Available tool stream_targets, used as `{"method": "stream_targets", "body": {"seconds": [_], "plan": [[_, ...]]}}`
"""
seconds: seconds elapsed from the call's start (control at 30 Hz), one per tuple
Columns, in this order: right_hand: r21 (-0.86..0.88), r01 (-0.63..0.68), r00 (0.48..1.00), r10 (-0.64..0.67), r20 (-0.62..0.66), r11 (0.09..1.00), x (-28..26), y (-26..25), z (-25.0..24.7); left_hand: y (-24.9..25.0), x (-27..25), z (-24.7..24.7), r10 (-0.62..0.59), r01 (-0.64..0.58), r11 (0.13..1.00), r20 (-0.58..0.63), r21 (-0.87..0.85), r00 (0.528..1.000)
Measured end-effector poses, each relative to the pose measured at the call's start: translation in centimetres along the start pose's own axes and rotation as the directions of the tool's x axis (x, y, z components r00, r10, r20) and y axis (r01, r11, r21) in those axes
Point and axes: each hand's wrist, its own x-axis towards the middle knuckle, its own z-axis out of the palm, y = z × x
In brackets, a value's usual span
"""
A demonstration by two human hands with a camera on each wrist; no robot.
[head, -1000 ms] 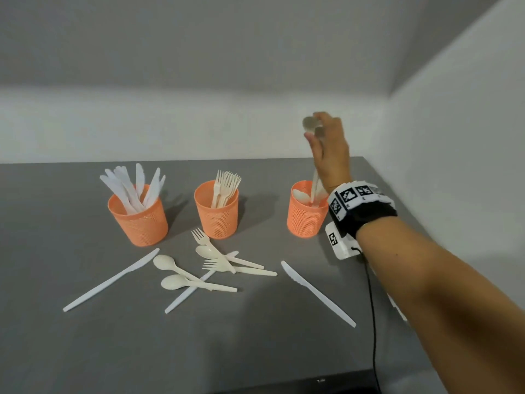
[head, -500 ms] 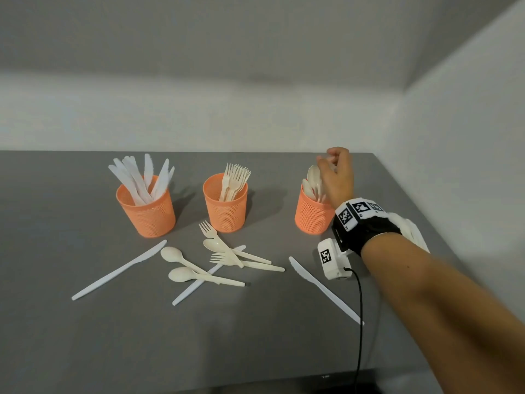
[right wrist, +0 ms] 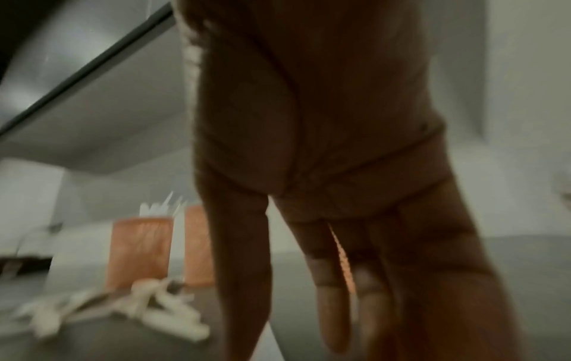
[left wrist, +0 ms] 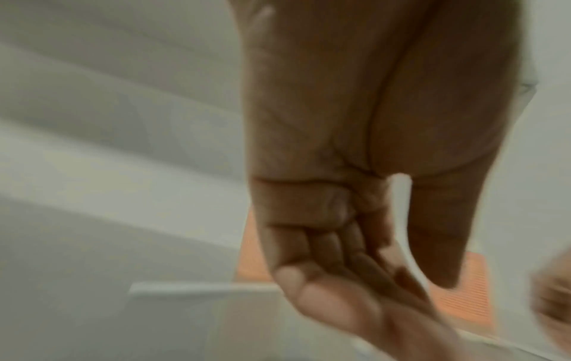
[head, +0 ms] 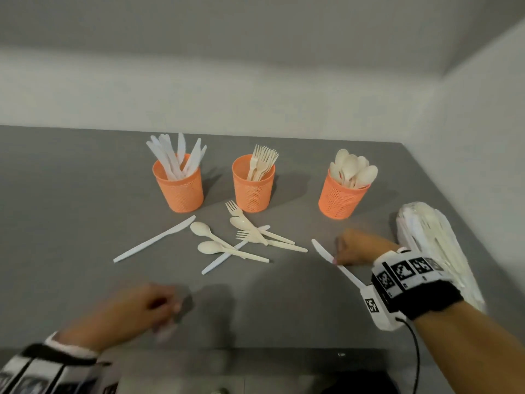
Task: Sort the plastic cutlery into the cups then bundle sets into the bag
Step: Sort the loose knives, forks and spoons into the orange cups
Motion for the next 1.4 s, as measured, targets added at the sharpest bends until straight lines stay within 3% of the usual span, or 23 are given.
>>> {"method": "stream_targets", "body": {"seconds": [0.03,0.1,0.17,0.23,0.3,0.5,0.63,0.77,0.83,0.93,1.03,1.23,1.4], "plan": [[-0.069,-0.034,0.998,0.036,0.041,0.997,0.0,-0.4,0.7,-0.7,1.6,-1.2,-0.019,0.018,1.0,-0.135,-0.011,0.991],[-0.075,-0.059,0.998,0.06,0.007,0.995,0.1,-1.0,1.6,-1.3,5.2,-3.2,-0.095,0.123,0.991,-0.386,0.047,0.917],[-0.022,-0.045,0.998,0.044,-0.053,0.999,0.1,-1.8,2.2,-2.7,7.8,-4.0,-0.235,0.304,0.95,-0.471,0.075,0.85],[0.017,-0.026,0.998,0.027,-0.063,1.0,-0.4,-2.6,2.5,-2.7,8.6,-4.7,-0.346,0.428,0.899,-0.448,0.094,0.824],[0.036,-0.039,0.997,0.041,-0.06,0.999,-0.8,-3.0,2.9,-2.8,8.9,-4.5,-0.397,0.477,0.868,-0.387,0.136,0.832],[0.014,-0.033,0.995,0.034,-0.094,0.999,-1.1,-3.4,3.6,-2.4,8.2,-2.7,-0.368,0.411,0.874,-0.197,0.259,0.909],[0.028,-0.008,0.996,0.01,-0.09,1.0,-1.1,-3.5,3.8,-2.2,6.8,-2.1,-0.357,0.378,0.905,-0.135,0.192,0.924],[0.017,-0.022,0.992,0.024,-0.124,1.0,-1.2,-4.3,3.1,-1.2,6.5,-1.9,-0.384,0.355,0.921,-0.221,-0.161,0.897],[0.046,0.049,0.983,-0.04,-0.182,0.998,-1.3,-5.8,1.9,0.3,6.5,-1.9,-0.395,0.327,0.908,-0.276,-0.263,0.876],[0.118,0.223,0.949,-0.188,-0.253,0.968,-1.2,-9.3,0.1,2.7,7.2,-1.4,-0.364,0.317,0.924,-0.237,-0.215,0.901],[0.22,0.323,0.926,-0.259,-0.276,0.92,-0.1,-12.9,0.0,4.5,8.2,-0.9,-0.352,0.299,0.929,-0.271,-0.218,0.896],[0.07,0.233,0.958,-0.216,-0.191,0.97,2.3,-15.2,1.4,5.6,10.2,0.0,-0.368,0.298,0.922,-0.316,-0.249,0.874],[0.173,0.274,0.961,-0.261,-0.091,0.946,2.0,-15.0,2.4,5.4,10.6,0.5,-0.337,0.291,0.939,-0.33,-0.182,0.882]]}}
